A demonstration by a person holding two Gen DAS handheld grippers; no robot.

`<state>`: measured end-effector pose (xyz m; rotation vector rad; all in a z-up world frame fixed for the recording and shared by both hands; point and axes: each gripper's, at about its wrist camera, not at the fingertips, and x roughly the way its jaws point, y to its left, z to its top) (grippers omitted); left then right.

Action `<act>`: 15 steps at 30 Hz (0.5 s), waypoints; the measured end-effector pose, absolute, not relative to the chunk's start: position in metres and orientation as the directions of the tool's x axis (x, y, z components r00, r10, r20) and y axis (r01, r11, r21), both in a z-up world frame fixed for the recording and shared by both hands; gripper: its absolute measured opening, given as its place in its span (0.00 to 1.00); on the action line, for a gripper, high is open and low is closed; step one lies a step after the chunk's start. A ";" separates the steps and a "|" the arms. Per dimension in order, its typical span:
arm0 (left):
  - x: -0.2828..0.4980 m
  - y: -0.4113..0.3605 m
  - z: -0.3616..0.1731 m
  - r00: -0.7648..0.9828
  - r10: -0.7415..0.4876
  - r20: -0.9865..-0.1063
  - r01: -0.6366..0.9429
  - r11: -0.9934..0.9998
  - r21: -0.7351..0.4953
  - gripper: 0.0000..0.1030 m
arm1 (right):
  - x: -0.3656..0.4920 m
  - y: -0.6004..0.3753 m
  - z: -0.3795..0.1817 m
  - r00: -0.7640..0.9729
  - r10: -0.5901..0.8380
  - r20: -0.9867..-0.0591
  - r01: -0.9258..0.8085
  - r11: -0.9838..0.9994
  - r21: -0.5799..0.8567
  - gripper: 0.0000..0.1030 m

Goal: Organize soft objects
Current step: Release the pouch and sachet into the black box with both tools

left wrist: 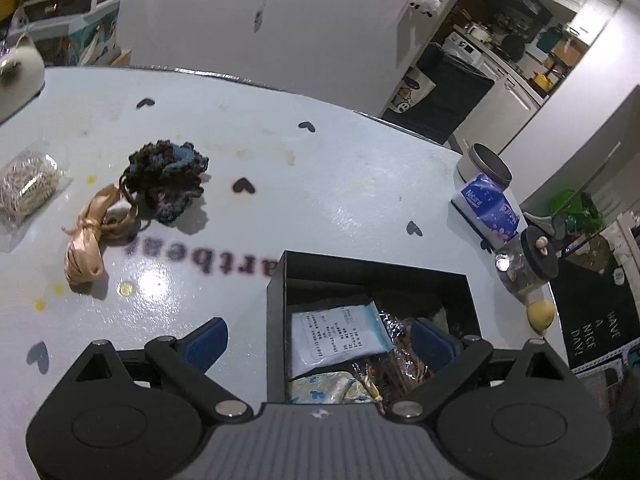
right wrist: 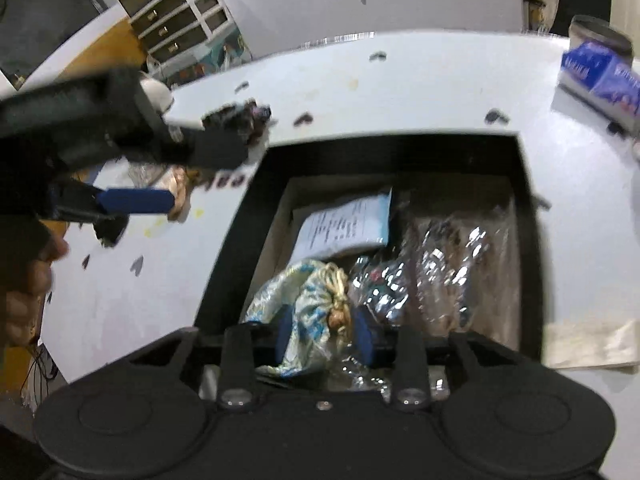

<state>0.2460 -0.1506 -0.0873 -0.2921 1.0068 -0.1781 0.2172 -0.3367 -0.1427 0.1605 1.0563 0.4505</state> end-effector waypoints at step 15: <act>0.216 -0.146 -0.079 0.570 -0.266 -0.778 0.067 0.958 -0.279 1.00 | 0.194 -0.375 -0.090 0.598 0.294 -0.746 -0.192 0.956 0.223 0.91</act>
